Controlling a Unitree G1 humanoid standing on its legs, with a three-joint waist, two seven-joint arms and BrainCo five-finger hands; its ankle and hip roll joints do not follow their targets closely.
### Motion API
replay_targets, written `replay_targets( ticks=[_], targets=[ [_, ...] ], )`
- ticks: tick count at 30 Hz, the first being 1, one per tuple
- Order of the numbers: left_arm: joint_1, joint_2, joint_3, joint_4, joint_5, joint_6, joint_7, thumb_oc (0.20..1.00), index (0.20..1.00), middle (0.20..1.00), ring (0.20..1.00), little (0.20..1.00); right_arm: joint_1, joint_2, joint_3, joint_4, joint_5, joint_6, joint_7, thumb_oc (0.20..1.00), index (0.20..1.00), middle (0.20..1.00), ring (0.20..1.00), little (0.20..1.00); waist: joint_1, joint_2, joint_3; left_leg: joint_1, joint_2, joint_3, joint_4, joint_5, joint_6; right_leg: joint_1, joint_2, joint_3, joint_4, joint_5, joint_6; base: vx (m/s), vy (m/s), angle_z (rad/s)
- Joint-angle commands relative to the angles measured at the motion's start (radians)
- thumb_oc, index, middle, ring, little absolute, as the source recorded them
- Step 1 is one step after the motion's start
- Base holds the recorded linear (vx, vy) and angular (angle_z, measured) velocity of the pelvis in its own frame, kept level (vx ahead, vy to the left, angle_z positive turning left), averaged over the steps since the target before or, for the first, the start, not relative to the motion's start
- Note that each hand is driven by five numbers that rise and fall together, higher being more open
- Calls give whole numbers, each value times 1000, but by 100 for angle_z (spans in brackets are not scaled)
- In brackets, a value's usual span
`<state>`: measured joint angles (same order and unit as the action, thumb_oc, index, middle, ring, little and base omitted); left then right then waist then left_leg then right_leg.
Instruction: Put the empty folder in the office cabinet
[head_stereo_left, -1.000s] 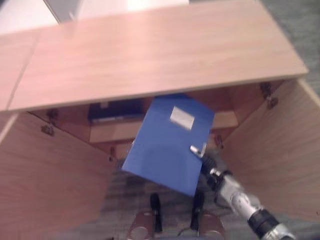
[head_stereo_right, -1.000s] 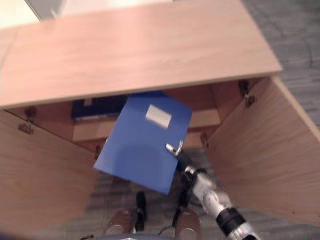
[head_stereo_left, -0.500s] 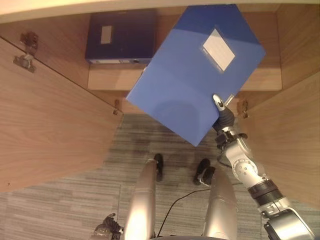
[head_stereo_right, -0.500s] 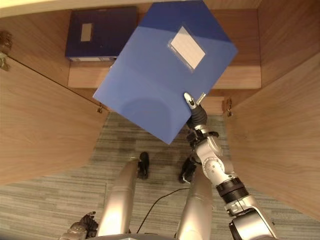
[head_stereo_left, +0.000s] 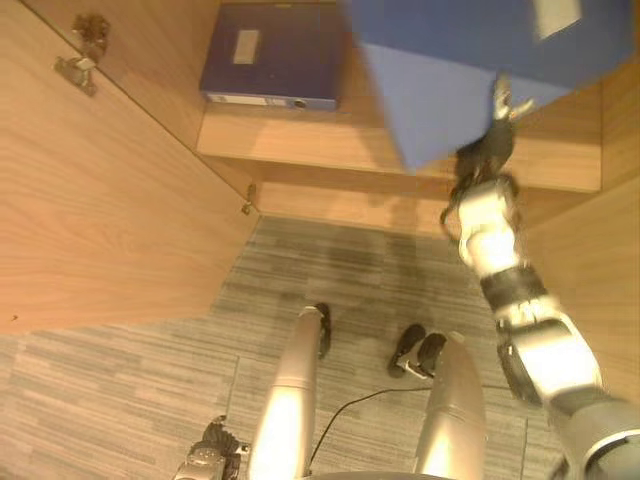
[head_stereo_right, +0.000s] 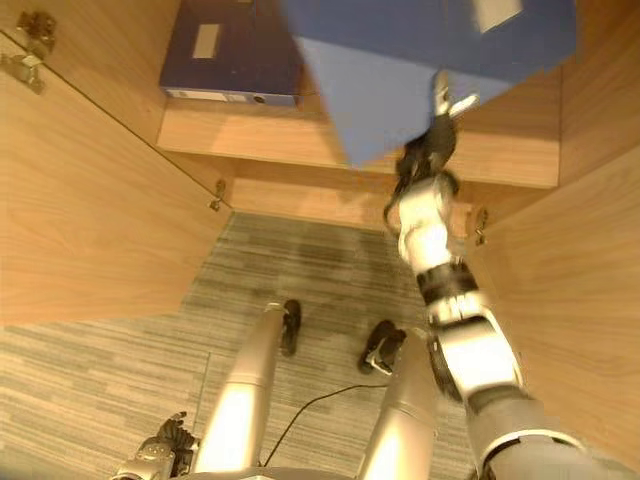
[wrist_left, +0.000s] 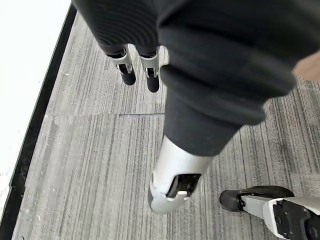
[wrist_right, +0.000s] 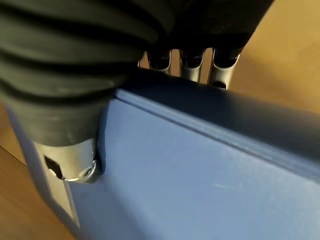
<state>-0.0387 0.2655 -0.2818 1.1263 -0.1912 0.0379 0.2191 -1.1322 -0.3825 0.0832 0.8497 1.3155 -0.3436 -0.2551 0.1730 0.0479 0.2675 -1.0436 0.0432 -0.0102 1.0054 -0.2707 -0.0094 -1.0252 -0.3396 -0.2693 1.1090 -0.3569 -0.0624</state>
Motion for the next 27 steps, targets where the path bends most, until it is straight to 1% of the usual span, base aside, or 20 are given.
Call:
replay_targets(
  ticks=[1, 2, 5, 8, 13, 17, 21, 22, 27],
  targets=[
    [10, 75, -54, 52, -50, 7, 32, 1000, 1000, 1000, 1000, 1000, -63, -91, 12, -12, 77, -75, -11, 200, 200, 200, 200, 200, 22, -3, -15, 59, -32, 17, -1, -65, 58, 104, 6, 121, -38, -70, -21, 55, -27, 31],
    [4, 84, -55, 70, -56, 11, 33, 1000, 1000, 1000, 1000, 1000, -104, -112, 16, 82, 78, -49, -25, 200, 200, 200, 200, 200, 32, -8, -16, 66, -36, 15, -6, -66, 57, 120, 5, 117, -43, -74, -21, 56, -29, 36],
    [-5, 89, -49, 98, -54, 12, 36, 1000, 1000, 1000, 1000, 1000, -143, -136, 26, 186, 68, -11, -30, 200, 200, 200, 200, 200, 46, -12, -14, 81, -41, 13, -11, -67, 56, 144, 3, 109, -50, -77, -20, 24, -11, 14],
    [-4, 89, -47, 107, -55, 13, 36, 1000, 1000, 1000, 1000, 1000, -140, -141, 13, 257, 89, 12, -27, 200, 200, 200, 200, 200, 62, -9, -11, 88, -52, 8, -19, -65, 56, 160, 0, 99, -56, -83, -17, 0, 0, 0],
    [-1, 92, -59, 122, -51, 16, 33, 1000, 1000, 1000, 1000, 1000, -149, -146, -7, 337, 114, 32, -30, 200, 200, 200, 200, 200, 78, -4, -6, 88, -59, 3, -19, -64, 58, 172, -4, 91, -56, -90, -17, 21, -14, 8],
    [-5, 95, -69, 133, -46, 17, 31, 1000, 1000, 1000, 1000, 1000, -179, -186, -2, 408, 104, 57, -42, 200, 200, 200, 200, 200, 97, 7, 1, 76, -68, -4, -13, -63, 60, 170, -13, 82, -47, -96, -16, 13, -13, 7],
    [-4, 99, -79, 129, -44, 15, 34, 1000, 1000, 1000, 1000, 1000, -198, -218, -2, 421, 113, 55, -42, 200, 200, 200, 200, 200, 108, 12, 3, 64, -75, -8, -11, -60, 60, 164, -21, 76, -38, -98, -14, 6, -17, 13],
    [0, 104, -84, 124, -40, 14, 35, 1000, 1000, 1000, 1000, 1000, -204, -232, -7, 412, 131, 42, -39, 200, 200, 200, 200, 200, 116, 16, 3, 54, -78, -12, -12, -57, 60, 157, -25, 73, -33, -99, -12, 8, -16, 20],
    [-4, 114, -84, 139, -31, 13, 42, 1000, 1000, 1000, 1000, 1000, -220, -247, -22, 404, 165, 10, -37, 200, 200, 200, 200, 200, 123, 21, 3, 38, -84, -13, -8, -55, 62, 142, -32, 74, -23, -100, -9, 3, -5, 14]
  ],
)
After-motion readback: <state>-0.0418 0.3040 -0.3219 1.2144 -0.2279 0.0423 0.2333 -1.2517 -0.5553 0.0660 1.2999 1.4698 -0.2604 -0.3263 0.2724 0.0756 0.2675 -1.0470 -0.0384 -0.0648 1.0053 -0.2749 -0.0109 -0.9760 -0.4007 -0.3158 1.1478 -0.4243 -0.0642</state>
